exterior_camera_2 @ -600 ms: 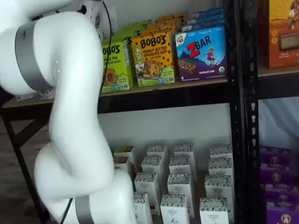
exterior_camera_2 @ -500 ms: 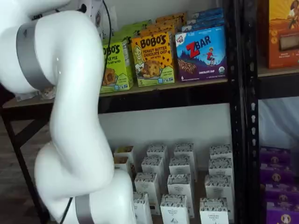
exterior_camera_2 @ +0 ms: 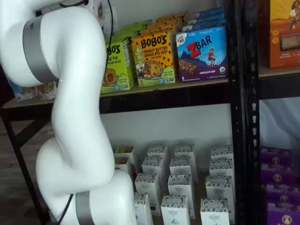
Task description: Pick the green box on the top shelf, the fourth from the left
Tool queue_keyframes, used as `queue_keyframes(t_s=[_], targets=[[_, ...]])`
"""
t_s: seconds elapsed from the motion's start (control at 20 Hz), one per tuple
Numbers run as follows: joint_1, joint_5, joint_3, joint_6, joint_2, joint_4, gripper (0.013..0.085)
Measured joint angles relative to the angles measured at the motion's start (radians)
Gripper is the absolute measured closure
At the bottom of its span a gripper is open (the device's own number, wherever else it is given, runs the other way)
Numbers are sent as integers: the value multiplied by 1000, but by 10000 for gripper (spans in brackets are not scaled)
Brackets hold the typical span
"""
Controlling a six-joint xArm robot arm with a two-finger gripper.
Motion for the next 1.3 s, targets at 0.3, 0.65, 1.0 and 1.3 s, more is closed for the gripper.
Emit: queue_keyframes(t_s=[0.3,0.65,1.0,1.3], targets=[[-3,-38,2,-4,8,13,130],[-21,-93,-22,-18,36,37,130],[-40,-165,-42,-43,72,31,130],[-53,-201,-54,-65,103,8,130]])
